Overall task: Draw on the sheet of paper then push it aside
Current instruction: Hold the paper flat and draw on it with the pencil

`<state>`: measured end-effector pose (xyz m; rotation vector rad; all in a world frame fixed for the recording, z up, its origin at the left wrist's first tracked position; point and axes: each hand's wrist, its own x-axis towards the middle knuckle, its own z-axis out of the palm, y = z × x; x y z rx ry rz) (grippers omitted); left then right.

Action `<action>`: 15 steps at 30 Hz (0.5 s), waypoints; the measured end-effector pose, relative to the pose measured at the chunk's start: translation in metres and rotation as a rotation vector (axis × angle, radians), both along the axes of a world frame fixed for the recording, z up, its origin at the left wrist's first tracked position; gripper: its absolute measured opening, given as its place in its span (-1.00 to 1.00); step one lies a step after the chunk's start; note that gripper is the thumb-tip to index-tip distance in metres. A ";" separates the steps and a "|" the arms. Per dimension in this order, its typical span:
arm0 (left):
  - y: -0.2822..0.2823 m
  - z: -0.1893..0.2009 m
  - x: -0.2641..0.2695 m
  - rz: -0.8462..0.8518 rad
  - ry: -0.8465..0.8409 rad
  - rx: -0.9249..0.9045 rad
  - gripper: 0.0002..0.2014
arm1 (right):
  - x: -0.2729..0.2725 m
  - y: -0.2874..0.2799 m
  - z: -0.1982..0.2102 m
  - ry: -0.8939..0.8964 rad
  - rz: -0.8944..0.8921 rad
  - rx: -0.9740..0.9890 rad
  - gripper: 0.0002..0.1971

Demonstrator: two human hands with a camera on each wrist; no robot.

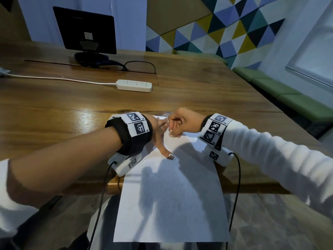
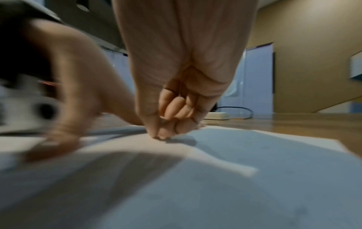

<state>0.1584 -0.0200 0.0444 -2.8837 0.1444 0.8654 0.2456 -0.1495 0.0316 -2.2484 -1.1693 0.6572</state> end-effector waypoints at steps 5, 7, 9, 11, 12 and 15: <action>0.001 -0.002 0.001 0.017 0.017 -0.006 0.18 | -0.010 0.001 0.000 0.081 0.079 -0.011 -0.85; -0.002 0.001 -0.002 -0.006 0.000 -0.006 0.15 | -0.004 0.002 0.001 0.058 0.046 0.017 -0.82; -0.004 0.005 -0.006 0.014 0.002 -0.020 0.11 | -0.006 0.005 -0.001 0.013 0.071 0.002 -0.78; -0.003 0.006 -0.007 0.032 0.006 -0.023 0.11 | -0.009 0.006 -0.001 0.026 0.116 -0.027 -0.78; -0.003 0.006 -0.007 0.032 0.004 -0.031 0.11 | -0.007 0.007 0.001 0.036 0.120 -0.028 -0.79; -0.001 0.005 -0.009 0.034 0.006 -0.081 0.04 | -0.004 0.013 0.005 -0.006 0.104 -0.017 -0.79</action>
